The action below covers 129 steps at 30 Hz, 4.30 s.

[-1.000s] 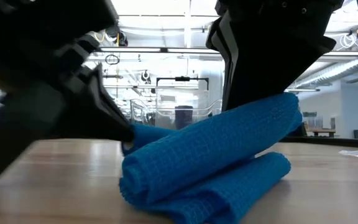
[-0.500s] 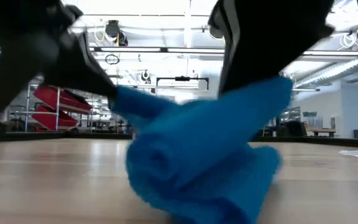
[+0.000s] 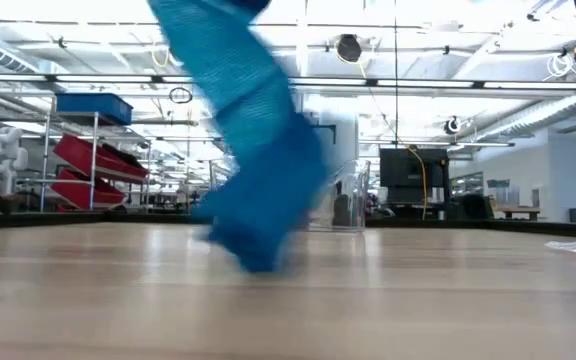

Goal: Roll bandage
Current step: Roll the blue bandage

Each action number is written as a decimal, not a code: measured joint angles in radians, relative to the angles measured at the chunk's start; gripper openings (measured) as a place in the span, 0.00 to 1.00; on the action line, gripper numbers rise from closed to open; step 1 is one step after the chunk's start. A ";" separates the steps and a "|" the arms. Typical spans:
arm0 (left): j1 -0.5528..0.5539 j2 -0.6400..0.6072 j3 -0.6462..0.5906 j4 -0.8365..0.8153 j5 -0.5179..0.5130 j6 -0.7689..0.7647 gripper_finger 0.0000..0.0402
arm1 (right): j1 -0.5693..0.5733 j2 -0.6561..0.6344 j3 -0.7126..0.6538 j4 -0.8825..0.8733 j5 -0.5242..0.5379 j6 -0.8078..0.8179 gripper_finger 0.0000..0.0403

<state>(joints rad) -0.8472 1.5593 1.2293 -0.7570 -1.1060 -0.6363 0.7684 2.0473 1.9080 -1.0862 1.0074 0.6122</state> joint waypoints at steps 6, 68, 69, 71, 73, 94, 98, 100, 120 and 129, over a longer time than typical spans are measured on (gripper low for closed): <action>-0.045 -0.120 0.000 0.134 0.032 0.220 0.00 | 0.070 -0.025 0.000 -0.059 0.208 0.085 0.37; 0.331 -0.420 -0.570 1.027 0.845 0.431 0.00 | -0.178 -0.497 -1.255 1.823 -0.425 -0.414 0.26; 0.338 -0.416 -0.570 1.028 0.847 0.431 0.00 | -0.182 -0.497 -1.255 1.823 -0.493 -0.420 0.26; 0.351 -0.405 -0.570 1.030 0.846 0.431 0.00 | -0.189 -0.489 -1.254 1.822 -0.611 -0.433 0.26; 0.361 -0.392 -0.570 1.028 0.846 0.431 0.00 | -0.188 -0.473 -1.254 1.799 -0.648 -0.419 0.26; 0.347 -0.409 -0.566 1.169 0.798 0.545 0.00 | -0.219 -0.149 -1.225 2.181 -0.586 -0.375 0.29; 0.347 -0.410 -0.566 1.172 0.798 0.541 0.00 | -0.226 -0.129 -1.181 2.142 -0.583 -0.385 0.37; 0.348 -0.411 -0.566 1.192 0.798 0.543 0.00 | -0.230 -0.121 -1.148 2.093 -0.584 -0.387 0.41; 0.342 -0.413 -0.536 1.197 0.798 0.540 0.00 | -0.240 -0.113 -0.937 1.753 -0.302 -0.439 0.01; 0.312 -0.437 -0.536 1.243 0.798 0.586 0.00 | -0.238 -0.113 -0.937 1.517 -0.338 -0.299 0.00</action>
<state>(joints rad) -0.5356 1.1219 0.6937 0.4858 -0.3080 -0.0504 0.5304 1.9347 0.9714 0.4308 0.6699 0.3134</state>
